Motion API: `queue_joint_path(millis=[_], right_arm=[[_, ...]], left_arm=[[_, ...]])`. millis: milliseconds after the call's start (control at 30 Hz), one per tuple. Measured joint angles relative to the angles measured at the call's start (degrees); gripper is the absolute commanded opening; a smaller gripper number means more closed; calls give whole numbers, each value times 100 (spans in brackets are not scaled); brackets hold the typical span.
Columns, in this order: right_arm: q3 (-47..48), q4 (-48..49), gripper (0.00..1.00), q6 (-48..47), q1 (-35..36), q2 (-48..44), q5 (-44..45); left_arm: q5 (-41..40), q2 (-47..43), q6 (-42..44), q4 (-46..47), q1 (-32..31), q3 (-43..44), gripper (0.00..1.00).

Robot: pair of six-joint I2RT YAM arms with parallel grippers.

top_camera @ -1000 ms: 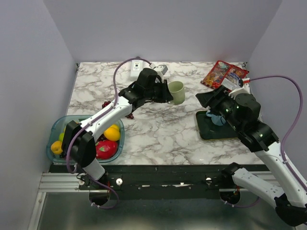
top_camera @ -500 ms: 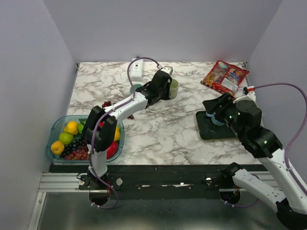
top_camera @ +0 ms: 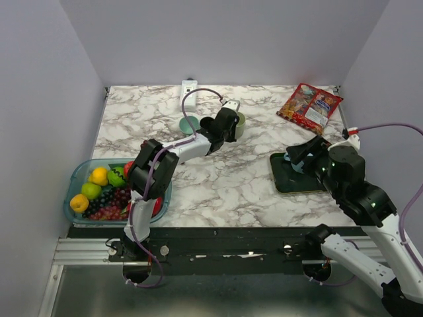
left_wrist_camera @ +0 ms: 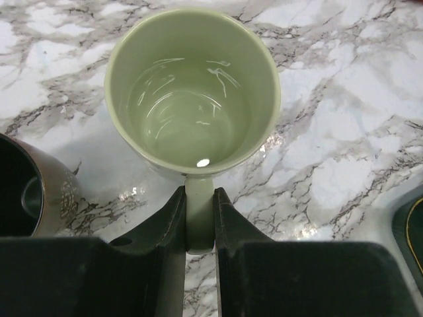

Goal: Turn the mug right side up

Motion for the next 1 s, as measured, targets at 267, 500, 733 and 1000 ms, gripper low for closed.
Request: queue_joint_path(millis=[267, 500, 733, 1000], right_arm=[[-98, -229, 100, 181, 0, -11, 140], [-116, -481, 100, 256, 0, 352, 367], [-109, -603, 98, 496, 0, 1202, 721], [214, -946, 98, 1453, -79, 2702, 1176]], left_arm=[[-221, 125, 122, 420, 28, -107, 48], [-299, 81, 186, 586, 63, -503, 68], [-177, -643, -214, 531, 74, -861, 87], [203, -2190, -785, 765, 70, -1423, 99]])
